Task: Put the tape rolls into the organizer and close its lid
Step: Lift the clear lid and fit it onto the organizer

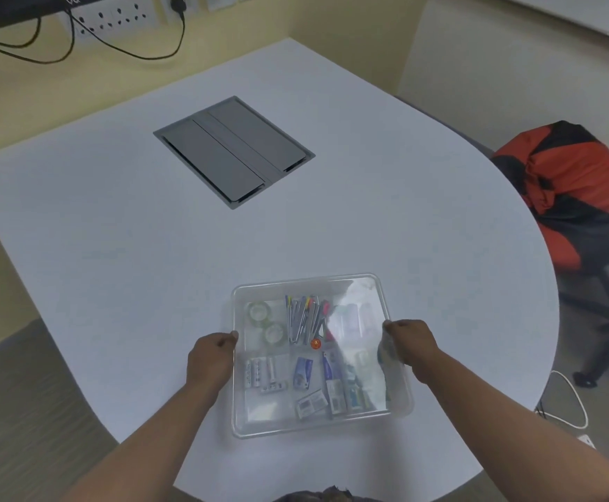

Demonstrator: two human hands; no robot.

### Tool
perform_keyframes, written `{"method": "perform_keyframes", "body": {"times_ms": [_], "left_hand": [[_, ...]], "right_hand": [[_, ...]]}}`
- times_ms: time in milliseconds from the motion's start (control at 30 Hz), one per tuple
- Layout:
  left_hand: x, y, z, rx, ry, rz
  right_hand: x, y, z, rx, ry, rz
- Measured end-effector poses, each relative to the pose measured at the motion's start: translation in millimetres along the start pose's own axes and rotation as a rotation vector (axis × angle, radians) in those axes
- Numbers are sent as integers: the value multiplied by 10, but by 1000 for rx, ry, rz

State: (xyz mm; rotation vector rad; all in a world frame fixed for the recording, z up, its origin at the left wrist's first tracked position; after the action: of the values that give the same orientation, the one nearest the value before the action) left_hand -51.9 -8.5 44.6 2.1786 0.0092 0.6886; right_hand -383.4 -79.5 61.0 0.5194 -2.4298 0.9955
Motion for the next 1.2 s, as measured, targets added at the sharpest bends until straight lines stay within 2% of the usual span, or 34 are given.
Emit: {"method": "perform_keyframes", "body": {"times_ms": [200,267,333,367,500,567,633,733,900,1033,1200], "left_hand": [[20,56,105,75,-31,-122],[41,105,185,145,-98,-243],[32,192,272,150,-133,-249],[12,247,321,86,-133,-163],[16,455,354,-339,-89,401],[64,520,346,-531,-198,564],[101,558,320,-588,-324,828],[123,632,276,-562,-397,1131],[37,568,240,-526,-468,1316],[-21,458,212,-544,-470,1276],[-21,450,229,-574,-474,1228]], "right_hand": [[65,-106,54,-178,-47,102],[94,-127,60,-176,-63,108],[110,-172,59,-145,-67,77],[111,-196,69,-95,-53,13],[136,-374,78,323,17,-626],[150,-429,67,511,-45,-761],[173,-448,60,581,-100,-1020],[208,-401,76,613,-181,-1359],[172,-382,53,586,-240,-1577],[68,-277,-8,586,-186,-1624],[103,-202,-24,662,-119,-1557]]}}
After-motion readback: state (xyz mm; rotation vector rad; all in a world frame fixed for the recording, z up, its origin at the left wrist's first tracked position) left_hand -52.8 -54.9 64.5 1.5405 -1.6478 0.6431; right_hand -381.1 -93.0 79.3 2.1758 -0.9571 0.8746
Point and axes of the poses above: each hand's wrist, its own z-axis towards the middle knuckle, its own x-axis out of the back of the hand, y = z × x, the point moved 1 cm from there along z, towards the middle knuckle, and after that the axes turned 6 degrees about -z, right-handed, at the moved point
